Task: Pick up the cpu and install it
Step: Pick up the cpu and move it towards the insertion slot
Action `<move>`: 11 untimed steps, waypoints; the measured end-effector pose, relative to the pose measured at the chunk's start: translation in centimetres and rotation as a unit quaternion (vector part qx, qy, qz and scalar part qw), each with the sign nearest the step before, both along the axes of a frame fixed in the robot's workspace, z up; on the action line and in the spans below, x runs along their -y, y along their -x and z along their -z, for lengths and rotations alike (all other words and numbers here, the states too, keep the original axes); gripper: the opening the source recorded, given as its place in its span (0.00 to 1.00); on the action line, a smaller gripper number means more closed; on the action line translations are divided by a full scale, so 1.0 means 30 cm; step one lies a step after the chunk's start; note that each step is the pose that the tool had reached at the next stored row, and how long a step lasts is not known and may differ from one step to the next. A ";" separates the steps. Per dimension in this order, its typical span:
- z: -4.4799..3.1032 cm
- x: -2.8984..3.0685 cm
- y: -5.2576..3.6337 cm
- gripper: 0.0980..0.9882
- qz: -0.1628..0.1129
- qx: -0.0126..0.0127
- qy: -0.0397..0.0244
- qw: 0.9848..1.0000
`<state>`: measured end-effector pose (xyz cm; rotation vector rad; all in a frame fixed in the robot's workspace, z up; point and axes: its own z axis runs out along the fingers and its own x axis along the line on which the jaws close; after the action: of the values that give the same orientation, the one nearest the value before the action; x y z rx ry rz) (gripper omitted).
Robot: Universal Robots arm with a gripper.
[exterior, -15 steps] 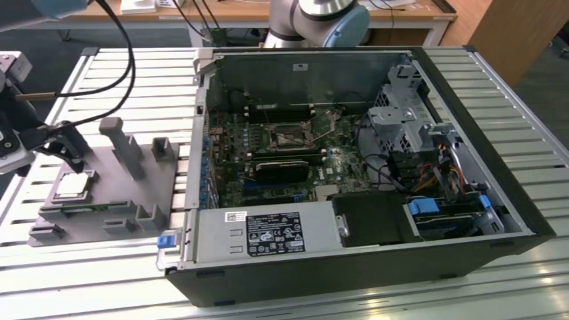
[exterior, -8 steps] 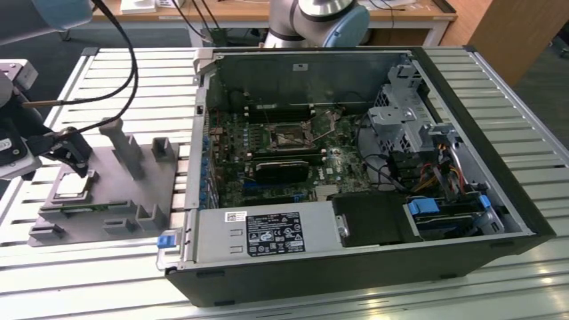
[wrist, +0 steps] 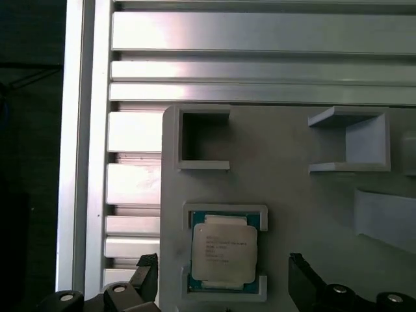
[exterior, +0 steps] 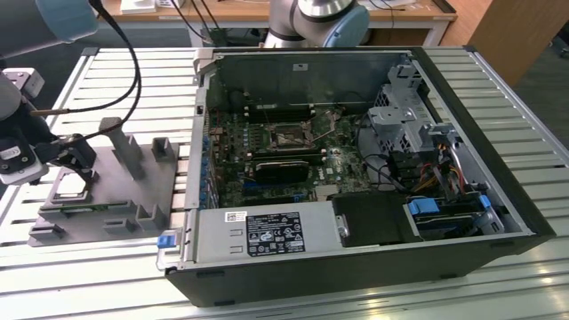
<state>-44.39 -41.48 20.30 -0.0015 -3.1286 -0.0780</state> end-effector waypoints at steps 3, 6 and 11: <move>0.014 0.000 -0.001 0.88 0.000 0.000 0.000 1.000; 0.017 -0.007 -0.002 0.88 0.000 0.000 0.000 1.000; 0.038 -0.015 -0.002 0.88 0.000 0.000 0.000 1.000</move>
<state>-44.33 -41.02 19.17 -0.0024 -3.1286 -0.0787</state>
